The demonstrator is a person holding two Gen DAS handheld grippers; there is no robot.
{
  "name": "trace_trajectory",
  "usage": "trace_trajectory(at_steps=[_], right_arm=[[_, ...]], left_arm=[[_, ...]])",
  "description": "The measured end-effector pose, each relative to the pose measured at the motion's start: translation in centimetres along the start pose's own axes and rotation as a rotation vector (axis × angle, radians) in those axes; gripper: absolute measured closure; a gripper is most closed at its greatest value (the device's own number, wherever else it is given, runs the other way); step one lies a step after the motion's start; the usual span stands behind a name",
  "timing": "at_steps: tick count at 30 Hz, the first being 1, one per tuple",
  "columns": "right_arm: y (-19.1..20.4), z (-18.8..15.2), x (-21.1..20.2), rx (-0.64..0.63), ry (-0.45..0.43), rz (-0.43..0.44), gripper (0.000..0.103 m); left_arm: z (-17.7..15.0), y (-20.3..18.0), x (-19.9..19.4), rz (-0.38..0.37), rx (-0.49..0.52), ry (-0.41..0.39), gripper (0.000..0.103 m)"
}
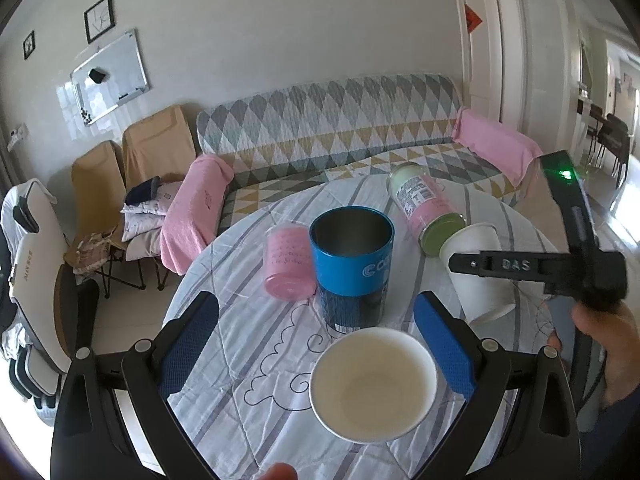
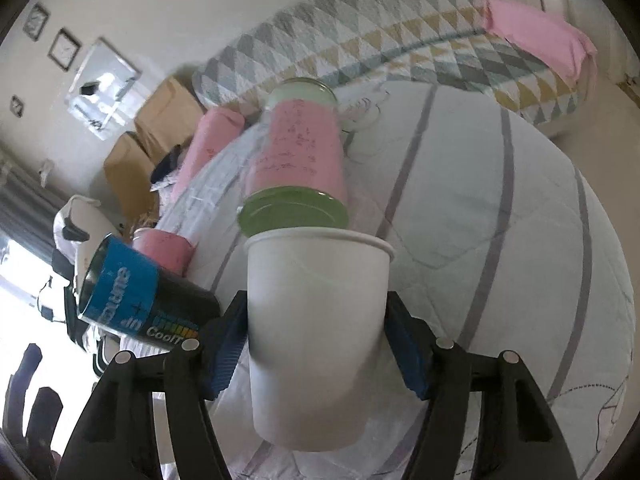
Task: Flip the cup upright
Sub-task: 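Lift the cup with the right gripper and rotate it upright, then lower the upright cup onto the table and open the right gripper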
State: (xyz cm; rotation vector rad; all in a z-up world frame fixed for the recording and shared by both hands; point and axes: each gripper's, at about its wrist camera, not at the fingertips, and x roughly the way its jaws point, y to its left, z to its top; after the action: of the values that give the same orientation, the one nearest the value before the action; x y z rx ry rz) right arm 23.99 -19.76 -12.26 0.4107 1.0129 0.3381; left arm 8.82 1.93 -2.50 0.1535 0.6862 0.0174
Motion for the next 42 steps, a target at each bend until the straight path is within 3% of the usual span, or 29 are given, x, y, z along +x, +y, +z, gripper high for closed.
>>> trace_trajectory(at_steps=[3, 14, 20, 37, 42], right_arm=[[0.6, -1.2, -1.0, -0.048, -0.044, 0.022, 0.037], [5.3, -8.2, -5.7, -0.372, -0.307, -0.036, 0.037], [6.0, -11.0, -6.6, -0.459, -0.384, -0.081, 0.036], [5.0, -14.6, -7.5, -0.445, -0.381, -0.117, 0.035], [5.5, -15.6, -7.7, -0.447, -0.381, -0.12, 0.025]], left_arm=[[-0.3, 0.0, 0.0, 0.001, 0.001, 0.009, 0.003], [-1.5, 1.2, -1.4, -0.014, -0.051, 0.01, 0.003], [-2.4, 1.3, -2.4, -0.034, -0.057, 0.005, 0.003], [-3.9, 0.1, -4.5, -0.069, -0.032, -0.003, 0.003], [-4.3, 0.1, -5.0, -0.074, -0.032, 0.0, 0.003]])
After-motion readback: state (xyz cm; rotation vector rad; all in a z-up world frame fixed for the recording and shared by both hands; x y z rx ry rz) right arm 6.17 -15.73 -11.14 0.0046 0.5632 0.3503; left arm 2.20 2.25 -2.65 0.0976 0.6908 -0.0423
